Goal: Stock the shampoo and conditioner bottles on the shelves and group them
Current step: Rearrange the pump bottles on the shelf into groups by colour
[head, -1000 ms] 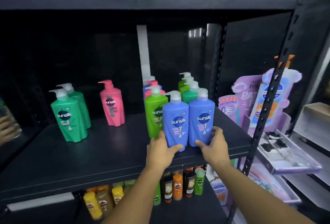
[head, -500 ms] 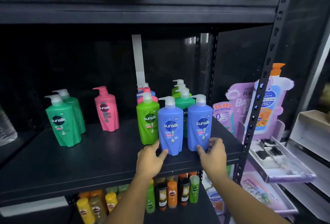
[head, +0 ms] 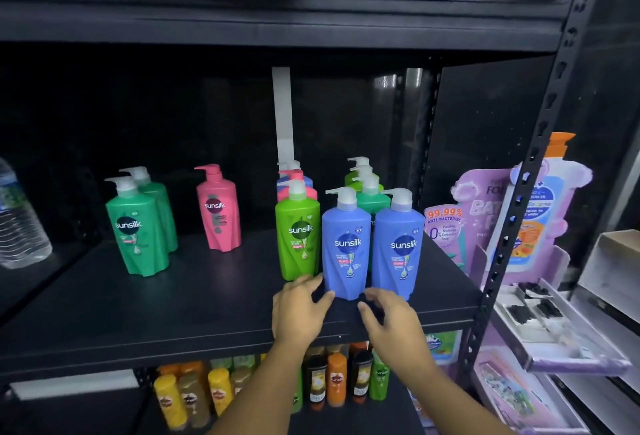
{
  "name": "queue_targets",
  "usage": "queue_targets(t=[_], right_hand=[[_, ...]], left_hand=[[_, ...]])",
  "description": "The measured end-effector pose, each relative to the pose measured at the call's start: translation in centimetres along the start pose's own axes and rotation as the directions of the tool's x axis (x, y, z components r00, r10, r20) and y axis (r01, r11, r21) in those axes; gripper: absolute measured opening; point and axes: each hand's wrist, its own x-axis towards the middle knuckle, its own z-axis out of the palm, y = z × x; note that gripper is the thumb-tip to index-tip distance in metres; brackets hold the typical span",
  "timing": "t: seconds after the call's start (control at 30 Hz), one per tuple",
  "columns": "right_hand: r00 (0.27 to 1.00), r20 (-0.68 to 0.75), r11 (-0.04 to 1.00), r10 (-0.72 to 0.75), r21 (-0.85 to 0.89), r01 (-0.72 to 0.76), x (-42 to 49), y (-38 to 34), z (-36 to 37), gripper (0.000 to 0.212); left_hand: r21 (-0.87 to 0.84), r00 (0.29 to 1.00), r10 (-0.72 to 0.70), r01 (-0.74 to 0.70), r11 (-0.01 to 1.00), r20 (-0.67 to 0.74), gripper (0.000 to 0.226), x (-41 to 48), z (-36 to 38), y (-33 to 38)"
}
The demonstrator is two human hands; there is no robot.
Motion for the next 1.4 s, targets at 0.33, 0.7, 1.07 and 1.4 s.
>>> queue_targets(t=[0.33,0.7,1.07,1.4], right_hand=[[0.867,0.39,0.911,-0.311,-0.139,0.389,1.6,-4.4,4.8,0.048],[0.836,0.471,0.859,-0.284,-0.263,0.44,4.3,-7.9,10.6,0.064],[0.81,0.525,0.848,-0.26,-0.277,0.452,4.2,-8.3,10.6,0.067],[0.816,0.527,0.855,-0.237,-0.285,0.432,4.4,-8.2,10.7,0.068]], left_hand=[[0.145,0.96,0.161,-0.197,0.97,0.23,0.051,-0.9,-5.5,-6.4],[-0.029,0.959,0.039,-0.032,0.999,0.281,0.04,5.5,-10.1,-13.2],[-0.661,0.971,-0.068,0.207,0.721,0.23,0.031,15.4,-5.3,-10.1],[-0.703,0.958,0.096,0.127,0.699,0.269,0.05,17.0,-3.1,-9.9]])
